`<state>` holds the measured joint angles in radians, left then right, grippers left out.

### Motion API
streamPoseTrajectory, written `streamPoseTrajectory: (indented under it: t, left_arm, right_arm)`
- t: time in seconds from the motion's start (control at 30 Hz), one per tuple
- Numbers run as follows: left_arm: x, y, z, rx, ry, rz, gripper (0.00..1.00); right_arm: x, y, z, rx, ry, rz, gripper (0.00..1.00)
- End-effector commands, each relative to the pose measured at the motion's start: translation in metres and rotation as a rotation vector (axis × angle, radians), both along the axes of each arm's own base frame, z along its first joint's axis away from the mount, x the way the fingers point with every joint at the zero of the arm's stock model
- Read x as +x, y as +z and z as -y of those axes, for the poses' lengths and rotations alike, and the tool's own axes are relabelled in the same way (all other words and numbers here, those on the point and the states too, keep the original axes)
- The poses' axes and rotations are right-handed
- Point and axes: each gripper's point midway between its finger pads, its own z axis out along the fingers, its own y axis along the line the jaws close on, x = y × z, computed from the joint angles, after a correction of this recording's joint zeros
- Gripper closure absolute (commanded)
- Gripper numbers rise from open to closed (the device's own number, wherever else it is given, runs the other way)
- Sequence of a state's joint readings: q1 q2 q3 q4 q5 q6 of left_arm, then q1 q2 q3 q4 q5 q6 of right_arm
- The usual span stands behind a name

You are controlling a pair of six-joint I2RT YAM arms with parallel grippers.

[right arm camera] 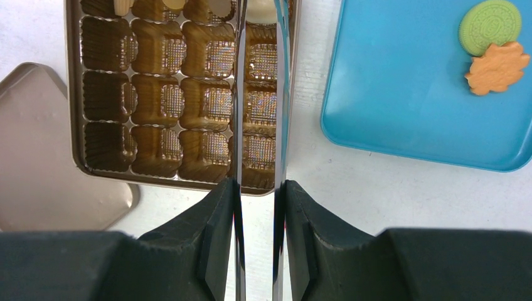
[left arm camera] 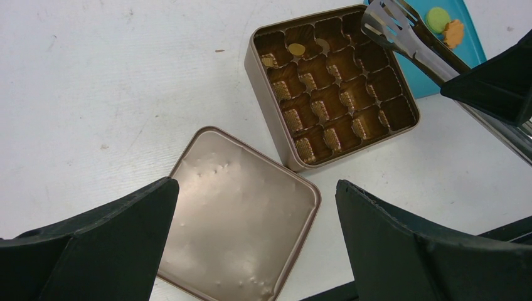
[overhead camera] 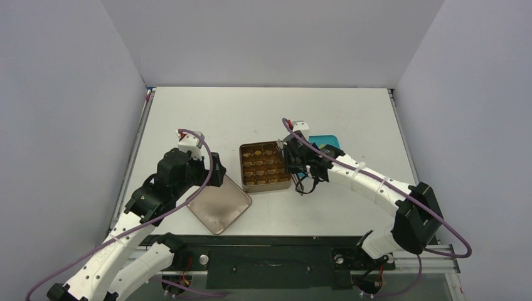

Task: Pack the cookies

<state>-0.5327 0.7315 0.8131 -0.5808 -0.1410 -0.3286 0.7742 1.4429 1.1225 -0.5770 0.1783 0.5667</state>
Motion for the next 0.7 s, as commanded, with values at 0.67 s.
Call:
streamPoseTrajectory:
  t: [0.67]
  left_arm:
    - [0.0031, 0.013, 0.0035, -0.033, -0.009, 0.039, 0.03]
  right_arm:
    - [0.0221, 0.0144, -0.0159, 0.047, -0.045, 0.069, 0.66]
